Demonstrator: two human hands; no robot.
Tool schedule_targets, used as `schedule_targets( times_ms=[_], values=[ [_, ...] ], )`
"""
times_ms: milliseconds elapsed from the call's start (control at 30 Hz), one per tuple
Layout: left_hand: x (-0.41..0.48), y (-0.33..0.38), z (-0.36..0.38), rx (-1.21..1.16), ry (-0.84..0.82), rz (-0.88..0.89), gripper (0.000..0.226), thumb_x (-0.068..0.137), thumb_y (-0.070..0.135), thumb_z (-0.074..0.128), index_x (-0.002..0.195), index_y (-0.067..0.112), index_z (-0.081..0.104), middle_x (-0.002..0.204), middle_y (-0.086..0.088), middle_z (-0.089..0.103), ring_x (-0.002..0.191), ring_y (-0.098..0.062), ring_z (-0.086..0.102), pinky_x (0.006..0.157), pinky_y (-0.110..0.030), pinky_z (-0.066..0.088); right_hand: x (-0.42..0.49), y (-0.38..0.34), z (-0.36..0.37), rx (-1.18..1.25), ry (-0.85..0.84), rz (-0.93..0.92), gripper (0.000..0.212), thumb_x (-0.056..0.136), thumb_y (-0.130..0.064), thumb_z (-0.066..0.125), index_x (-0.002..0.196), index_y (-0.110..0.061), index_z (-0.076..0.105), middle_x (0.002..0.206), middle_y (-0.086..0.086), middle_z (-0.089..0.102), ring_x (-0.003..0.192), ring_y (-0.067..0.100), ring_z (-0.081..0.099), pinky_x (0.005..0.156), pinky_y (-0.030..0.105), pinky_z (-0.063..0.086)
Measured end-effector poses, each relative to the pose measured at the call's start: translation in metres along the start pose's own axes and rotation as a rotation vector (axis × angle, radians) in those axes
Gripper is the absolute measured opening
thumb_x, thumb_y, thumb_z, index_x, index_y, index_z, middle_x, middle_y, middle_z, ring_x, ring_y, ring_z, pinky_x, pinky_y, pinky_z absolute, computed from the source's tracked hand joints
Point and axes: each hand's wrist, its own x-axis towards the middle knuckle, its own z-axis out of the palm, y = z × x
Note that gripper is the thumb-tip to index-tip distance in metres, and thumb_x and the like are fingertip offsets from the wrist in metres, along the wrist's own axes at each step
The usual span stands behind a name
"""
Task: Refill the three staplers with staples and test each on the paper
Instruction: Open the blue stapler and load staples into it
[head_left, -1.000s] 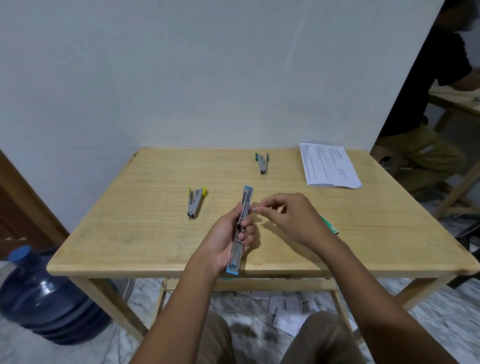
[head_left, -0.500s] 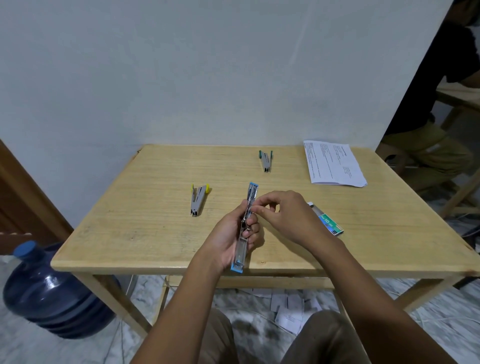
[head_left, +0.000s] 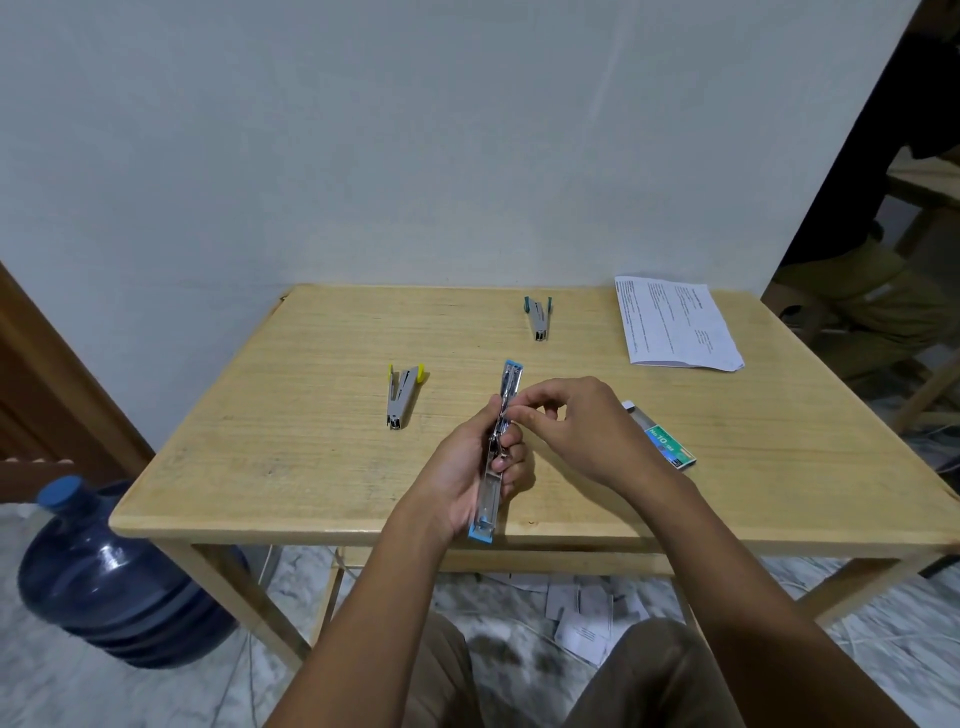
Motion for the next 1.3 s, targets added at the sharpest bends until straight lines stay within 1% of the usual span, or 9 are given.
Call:
schedule_targets(
  times_ms=[100,333,467,667,767,933,1067,1200,1300],
  values=[
    [0.0,0.0,0.002,-0.02,0.007,0.008,0.056,0.098,0.049,0.046,0.055,0.014,0.05,0.046,0.0,0.035,0.041,-0.012,0.031,0.047,-0.023,0.027,0.001,-0.001,0.002,-0.018,0.004,-0.006,0.004,0.088,-0.034,0.07,0.086,-0.036,0.074,0.076,0.0,0.068,0.075,0.019,0.061,0.073,0.036,0.05],
    [-0.001,0.0,0.001,0.004,0.02,0.007,0.055,0.099,0.05,0.045,0.058,0.013,0.046,0.047,-0.001,0.034,0.04,-0.013,0.034,0.045,-0.023,0.03,0.003,-0.002,0.008,-0.113,0.055,0.005,0.01,0.089,-0.037,0.067,0.094,-0.035,0.075,0.074,-0.021,0.062,0.069,0.0,0.052,0.064,0.026,0.037],
    [-0.002,0.0,0.001,0.002,0.031,-0.002,0.055,0.098,0.05,0.044,0.058,0.013,0.045,0.045,-0.001,0.035,0.04,-0.013,0.035,0.046,-0.023,0.029,0.001,0.001,0.011,-0.082,0.145,0.003,0.01,0.09,-0.035,0.067,0.098,-0.034,0.072,0.076,-0.022,0.062,0.063,-0.002,0.048,0.063,0.023,0.035],
    [-0.004,0.002,0.002,0.026,0.024,0.008,0.057,0.1,0.05,0.04,0.056,0.014,0.046,0.042,-0.001,0.037,0.036,-0.013,0.039,0.043,-0.022,0.032,-0.012,0.008,0.006,-0.128,-0.008,-0.143,0.016,0.095,-0.036,0.058,0.104,-0.034,0.071,0.099,-0.016,0.063,0.087,0.008,0.059,0.079,0.035,0.05],
    [-0.005,0.001,0.003,0.01,-0.006,0.021,0.056,0.101,0.048,0.04,0.057,0.014,0.048,0.041,-0.001,0.039,0.036,-0.013,0.04,0.042,-0.022,0.034,-0.015,0.011,0.006,-0.214,-0.077,-0.208,0.035,0.097,-0.046,0.042,0.114,-0.034,0.07,0.11,-0.013,0.062,0.101,0.01,0.059,0.088,0.036,0.046],
    [-0.006,0.002,0.004,0.006,-0.006,0.028,0.057,0.101,0.047,0.039,0.056,0.014,0.051,0.041,-0.001,0.038,0.035,-0.013,0.04,0.042,-0.022,0.033,-0.013,0.011,0.004,-0.376,-0.092,-0.223,0.055,0.095,-0.058,0.02,0.118,-0.04,0.067,0.114,-0.015,0.061,0.107,0.007,0.054,0.092,0.035,0.039],
    [-0.004,0.002,0.004,0.014,0.011,0.021,0.056,0.102,0.049,0.036,0.058,0.015,0.044,0.041,-0.001,0.036,0.035,-0.013,0.038,0.041,-0.022,0.032,-0.01,0.006,0.0,-0.535,-0.033,-0.232,0.045,0.1,-0.054,0.026,0.127,-0.042,0.06,0.112,-0.01,0.06,0.102,0.012,0.054,0.087,0.035,0.035],
    [-0.004,0.001,0.003,0.002,0.013,0.011,0.057,0.101,0.05,0.037,0.058,0.014,0.045,0.042,-0.001,0.036,0.036,-0.013,0.037,0.043,-0.022,0.031,-0.005,0.003,-0.002,-0.611,-0.014,-0.205,0.053,0.097,-0.059,0.02,0.134,-0.042,0.054,0.116,-0.008,0.057,0.107,0.014,0.054,0.085,0.034,0.032],
    [-0.004,0.001,0.003,0.006,0.022,0.012,0.057,0.101,0.05,0.038,0.057,0.014,0.045,0.041,-0.001,0.036,0.035,-0.013,0.038,0.042,-0.022,0.031,-0.006,0.002,0.001,-0.564,-0.002,-0.211,0.042,0.101,-0.053,0.031,0.132,-0.037,0.056,0.117,-0.007,0.057,0.107,0.014,0.055,0.088,0.035,0.035]
  ],
)
